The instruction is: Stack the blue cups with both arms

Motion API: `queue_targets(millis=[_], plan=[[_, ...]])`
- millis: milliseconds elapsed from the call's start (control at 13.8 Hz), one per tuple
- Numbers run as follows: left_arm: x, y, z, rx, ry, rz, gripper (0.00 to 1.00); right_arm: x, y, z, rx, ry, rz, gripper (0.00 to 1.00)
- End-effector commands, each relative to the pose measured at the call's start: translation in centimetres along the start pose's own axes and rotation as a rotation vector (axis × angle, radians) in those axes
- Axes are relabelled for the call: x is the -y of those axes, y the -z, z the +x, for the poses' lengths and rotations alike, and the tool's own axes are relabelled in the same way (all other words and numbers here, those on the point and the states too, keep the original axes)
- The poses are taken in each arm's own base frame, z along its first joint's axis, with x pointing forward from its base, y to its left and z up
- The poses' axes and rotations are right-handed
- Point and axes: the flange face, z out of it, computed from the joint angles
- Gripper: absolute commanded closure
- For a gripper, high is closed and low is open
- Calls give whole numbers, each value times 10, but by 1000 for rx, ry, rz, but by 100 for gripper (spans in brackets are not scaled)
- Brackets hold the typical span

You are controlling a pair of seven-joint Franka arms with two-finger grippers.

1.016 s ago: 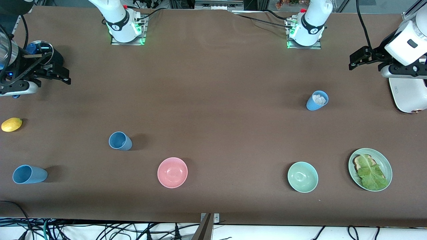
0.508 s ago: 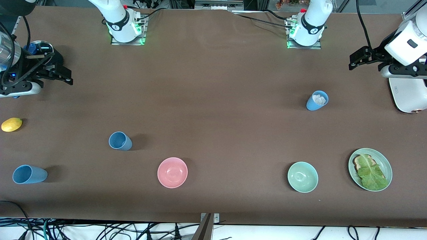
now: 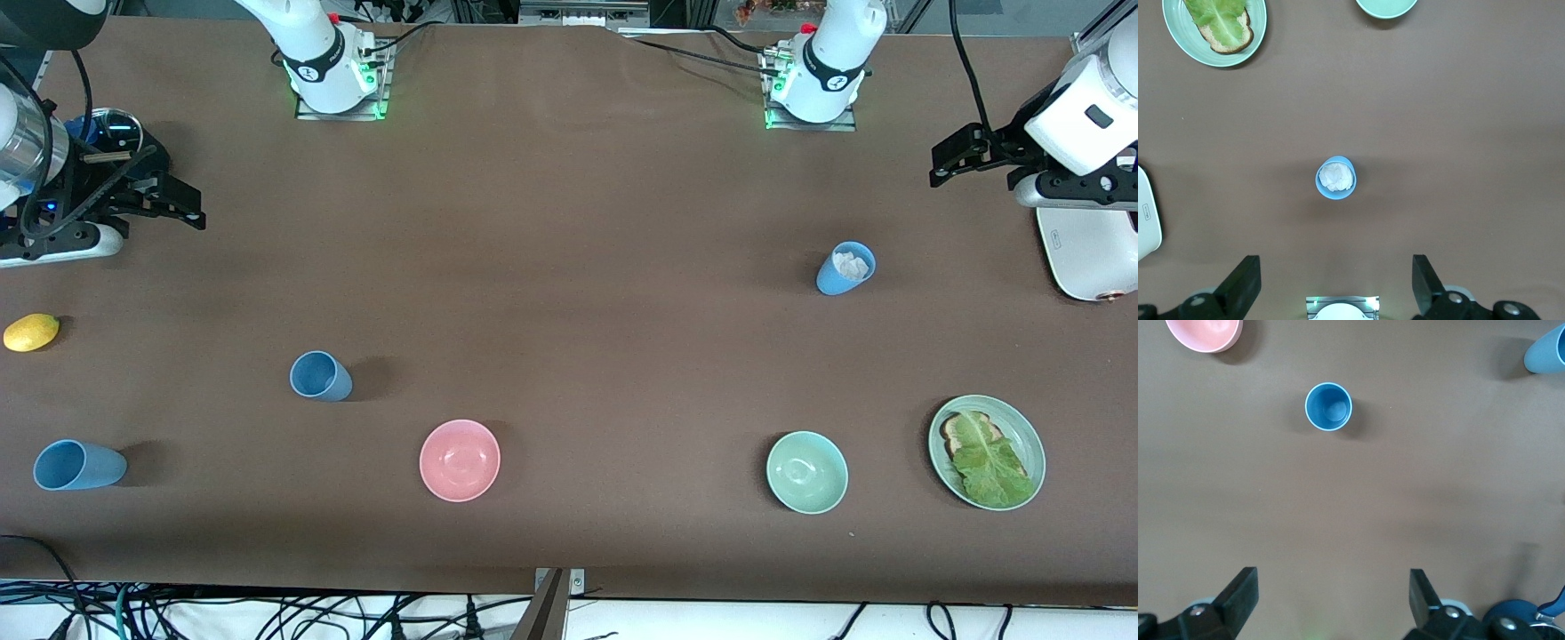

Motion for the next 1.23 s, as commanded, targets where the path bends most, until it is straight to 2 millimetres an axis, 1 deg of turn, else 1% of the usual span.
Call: queue_targets(millis=[0, 145, 435, 508, 943, 1161], plan=[[0, 5, -1, -2, -13, -7, 0, 1, 6, 0, -16, 1, 8, 0], [0, 5, -1, -2, -13, -7, 0, 1, 5, 0, -15, 3, 5, 0], [0, 5, -1, -2, -13, -7, 0, -2, -15, 15, 0, -3, 10, 0], [0, 3, 0, 1, -13, -7, 0, -1, -16, 16, 2, 0, 6, 0], [0, 3, 0, 1, -11, -7, 0, -5, -16, 15, 2, 2, 8, 0], [0, 3, 0, 1, -11, -7, 0, -4, 1, 4, -15, 7, 10, 0]])
